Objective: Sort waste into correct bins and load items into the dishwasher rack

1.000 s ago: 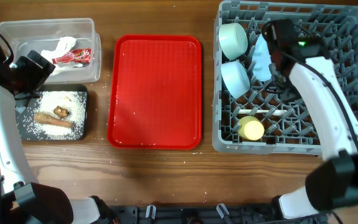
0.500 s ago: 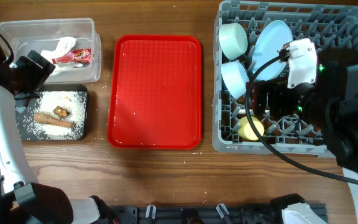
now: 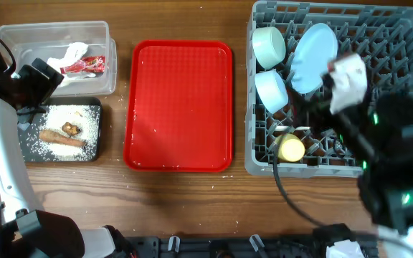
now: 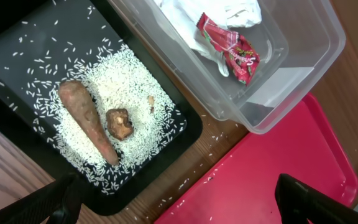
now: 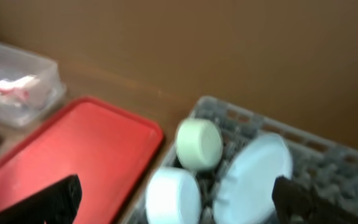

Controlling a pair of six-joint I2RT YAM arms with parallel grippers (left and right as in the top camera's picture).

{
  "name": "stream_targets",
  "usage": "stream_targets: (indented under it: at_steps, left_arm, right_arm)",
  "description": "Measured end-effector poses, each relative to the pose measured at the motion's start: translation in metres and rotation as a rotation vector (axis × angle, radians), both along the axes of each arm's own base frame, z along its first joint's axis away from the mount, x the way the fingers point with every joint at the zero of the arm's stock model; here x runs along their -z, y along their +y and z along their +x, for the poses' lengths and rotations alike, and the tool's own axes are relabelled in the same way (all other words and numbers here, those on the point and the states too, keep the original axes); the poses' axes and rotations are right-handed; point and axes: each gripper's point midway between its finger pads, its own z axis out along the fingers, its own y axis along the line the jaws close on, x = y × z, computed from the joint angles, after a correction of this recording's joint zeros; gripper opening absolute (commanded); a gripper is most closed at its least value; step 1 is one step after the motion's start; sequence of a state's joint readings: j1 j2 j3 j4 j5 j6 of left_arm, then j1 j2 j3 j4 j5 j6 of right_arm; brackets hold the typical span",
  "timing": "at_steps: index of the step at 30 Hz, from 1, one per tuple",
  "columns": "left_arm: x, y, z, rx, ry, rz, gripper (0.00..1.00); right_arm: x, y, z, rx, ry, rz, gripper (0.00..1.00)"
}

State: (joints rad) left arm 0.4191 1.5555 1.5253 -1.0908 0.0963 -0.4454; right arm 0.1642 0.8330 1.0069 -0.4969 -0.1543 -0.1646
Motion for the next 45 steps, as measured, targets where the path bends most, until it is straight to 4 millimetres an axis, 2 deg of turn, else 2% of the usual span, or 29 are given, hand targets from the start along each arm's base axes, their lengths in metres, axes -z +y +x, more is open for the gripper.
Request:
stream_targets:
  at_steps: [3, 5, 7, 13, 19, 22, 26, 45]
  left_arm:
    - [0.0, -0.001, 0.0, 0.002, 0.0, -0.003, 1.0]
    - [0.0, -0.001, 0.0, 0.002, -0.001, -0.004, 1.0]
    - [0.0, -0.001, 0.0, 0.003, -0.001, -0.006, 1.0]
    - [0.0, -0.001, 0.0, 0.003, -0.001, -0.006, 1.0]
    - [0.0, -0.001, 0.0, 0.003, -0.001, -0.006, 1.0]
    - [0.0, -0.001, 0.0, 0.003, -0.001, -0.006, 1.0]
    - [0.0, -0.001, 0.0, 0.003, -0.001, -0.006, 1.0]
    - [0.0, -0.001, 0.0, 0.003, -0.001, -0.006, 1.0]
  right_arm:
    - [0.043, -0.022, -0.021, 0.073, -0.108, 0.047, 1.0]
    - [0.059, -0.028, -0.028, 0.092, -0.189, 0.081, 1.0]
    - [0.086, -0.03, -0.04, 0.1, -0.259, 0.113, 1.0]
    - [0.122, -0.031, -0.051, 0.099, -0.31, 0.134, 1.0]
    - [0.136, -0.031, -0.055, 0.099, -0.348, 0.157, 0.99]
    - [0.15, -0.031, -0.054, 0.102, -0.315, 0.161, 1.0]
    - [0.156, -0.03, -0.054, 0.104, -0.285, 0.176, 1.0]
    - [0.156, -0.029, -0.054, 0.101, -0.277, 0.205, 1.0]
